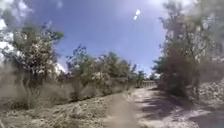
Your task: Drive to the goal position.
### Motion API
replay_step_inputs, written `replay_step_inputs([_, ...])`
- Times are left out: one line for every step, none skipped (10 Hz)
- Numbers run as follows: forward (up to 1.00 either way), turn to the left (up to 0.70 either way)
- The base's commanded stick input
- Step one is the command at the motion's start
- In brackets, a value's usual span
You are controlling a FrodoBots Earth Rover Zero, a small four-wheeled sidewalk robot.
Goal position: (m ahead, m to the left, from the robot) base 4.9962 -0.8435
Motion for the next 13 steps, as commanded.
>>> replay_step_inputs([0.85, 0.00])
replay_step_inputs([0.85, 0.00])
replay_step_inputs([0.85, 0.00])
replay_step_inputs([0.85, 0.00])
replay_step_inputs([0.85, 0.00])
replay_step_inputs([0.85, 0.00])
replay_step_inputs([0.85, 0.00])
replay_step_inputs([0.85, 0.00])
replay_step_inputs([0.85, 0.00])
replay_step_inputs([0.85, 0.00])
replay_step_inputs([0.85, 0.00])
replay_step_inputs([0.85, 0.00])
replay_step_inputs([0.85, 0.00])
